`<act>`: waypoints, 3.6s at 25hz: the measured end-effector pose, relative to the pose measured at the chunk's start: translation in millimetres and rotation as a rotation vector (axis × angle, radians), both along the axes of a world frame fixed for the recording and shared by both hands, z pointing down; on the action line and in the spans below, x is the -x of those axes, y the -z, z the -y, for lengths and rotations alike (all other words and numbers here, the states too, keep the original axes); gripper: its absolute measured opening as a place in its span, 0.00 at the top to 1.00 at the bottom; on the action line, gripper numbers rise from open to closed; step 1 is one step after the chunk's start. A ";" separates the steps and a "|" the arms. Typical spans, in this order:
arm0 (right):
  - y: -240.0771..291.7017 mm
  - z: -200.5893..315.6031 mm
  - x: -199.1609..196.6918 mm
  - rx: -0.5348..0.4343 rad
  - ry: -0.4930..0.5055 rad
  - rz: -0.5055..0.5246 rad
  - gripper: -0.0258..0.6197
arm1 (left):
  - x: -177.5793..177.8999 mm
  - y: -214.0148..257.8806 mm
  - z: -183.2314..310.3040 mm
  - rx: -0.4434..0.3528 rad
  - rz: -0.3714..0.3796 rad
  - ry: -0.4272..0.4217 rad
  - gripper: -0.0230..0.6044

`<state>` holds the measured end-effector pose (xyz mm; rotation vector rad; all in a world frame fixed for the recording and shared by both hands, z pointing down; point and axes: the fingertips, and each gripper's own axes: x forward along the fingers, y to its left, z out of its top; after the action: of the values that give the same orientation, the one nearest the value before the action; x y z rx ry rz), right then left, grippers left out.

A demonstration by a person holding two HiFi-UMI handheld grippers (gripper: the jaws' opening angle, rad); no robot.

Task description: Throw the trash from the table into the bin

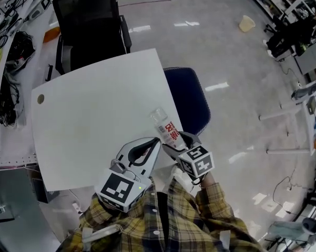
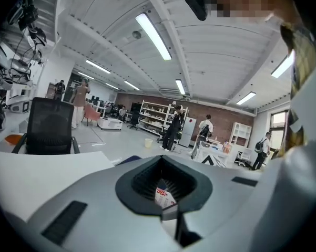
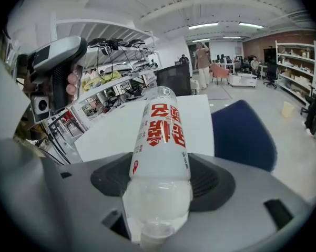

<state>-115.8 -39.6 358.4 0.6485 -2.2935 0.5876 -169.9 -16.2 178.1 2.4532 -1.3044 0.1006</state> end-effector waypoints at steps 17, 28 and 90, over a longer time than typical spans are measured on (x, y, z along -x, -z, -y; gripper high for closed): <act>-3.2 -3.9 -275.2 0.009 0.047 -0.029 0.48 | -273.7 3.8 -4.9 0.001 -0.005 -0.006 0.95; -38.4 -42.3 -307.7 0.095 -0.010 -0.083 0.48 | -297.2 -3.4 -16.4 0.028 0.010 -0.058 0.95; -550.4 -70.0 -301.9 0.582 -0.397 -0.190 0.48 | -303.6 -371.1 -77.3 0.459 0.020 -0.273 0.95</act>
<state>186.1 30.4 908.7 0.8224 -1.6974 1.2592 133.7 61.1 549.2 2.2119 -0.8287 0.4423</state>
